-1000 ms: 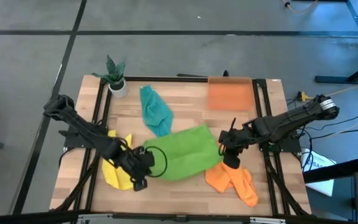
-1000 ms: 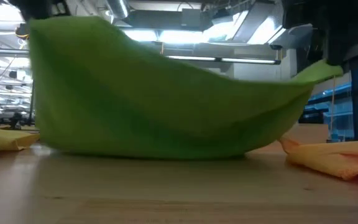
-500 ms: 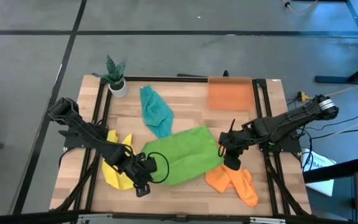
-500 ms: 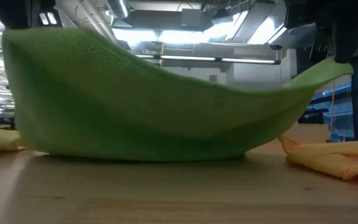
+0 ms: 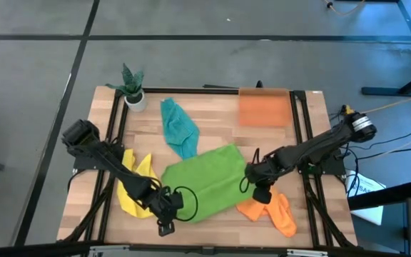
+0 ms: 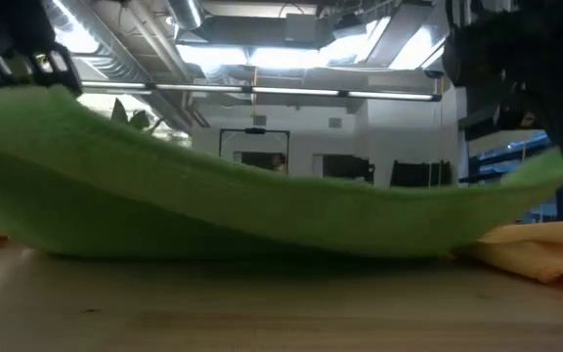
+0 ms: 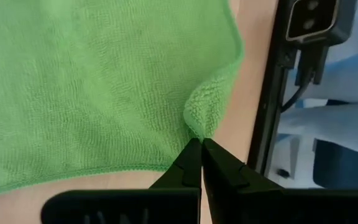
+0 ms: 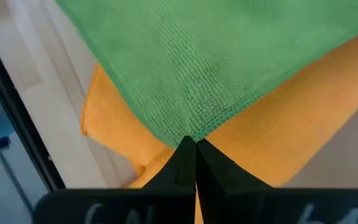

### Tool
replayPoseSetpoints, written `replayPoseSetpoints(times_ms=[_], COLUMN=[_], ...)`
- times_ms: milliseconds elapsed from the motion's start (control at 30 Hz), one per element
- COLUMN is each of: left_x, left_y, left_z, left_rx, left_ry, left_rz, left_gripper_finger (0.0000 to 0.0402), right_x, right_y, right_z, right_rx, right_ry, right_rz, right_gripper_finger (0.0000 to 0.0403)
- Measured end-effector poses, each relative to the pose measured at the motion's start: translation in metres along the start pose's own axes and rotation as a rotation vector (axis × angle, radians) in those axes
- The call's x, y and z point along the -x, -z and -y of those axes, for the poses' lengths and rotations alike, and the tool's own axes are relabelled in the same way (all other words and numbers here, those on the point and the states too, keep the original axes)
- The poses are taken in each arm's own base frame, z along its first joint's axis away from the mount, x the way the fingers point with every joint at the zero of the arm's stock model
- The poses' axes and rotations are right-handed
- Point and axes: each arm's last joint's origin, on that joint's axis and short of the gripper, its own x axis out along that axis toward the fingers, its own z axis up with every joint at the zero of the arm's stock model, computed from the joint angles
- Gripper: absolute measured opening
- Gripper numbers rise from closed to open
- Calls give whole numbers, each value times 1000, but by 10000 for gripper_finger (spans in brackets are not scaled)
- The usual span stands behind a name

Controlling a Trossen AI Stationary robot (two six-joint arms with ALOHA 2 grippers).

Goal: Roll microfiber towels into tight, uniform cylinder then place into a basket
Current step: Fold the green towel

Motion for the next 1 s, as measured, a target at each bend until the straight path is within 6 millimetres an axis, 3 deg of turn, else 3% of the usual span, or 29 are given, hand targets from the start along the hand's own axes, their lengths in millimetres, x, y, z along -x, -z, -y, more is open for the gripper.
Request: replayPoseSetpoints(times_ms=[400, 667, 1000], left_x=[-1, -1, -1], left_y=[0, 0, -1], left_z=[0, 0, 2], left_rx=[18, 18, 19], left_ry=[7, 10, 33], left_rz=[-10, -9, -13], left_gripper_finger=[0, 0, 0], right_x=[-7, -7, -6], right_y=[-2, -2, -3], right_z=[-2, -3, -3], right_rx=[-4, -5, -23], right_ry=[-37, -54, -56], right_rz=[-39, -54, -54], right_gripper_finger=[12, 50, 130])
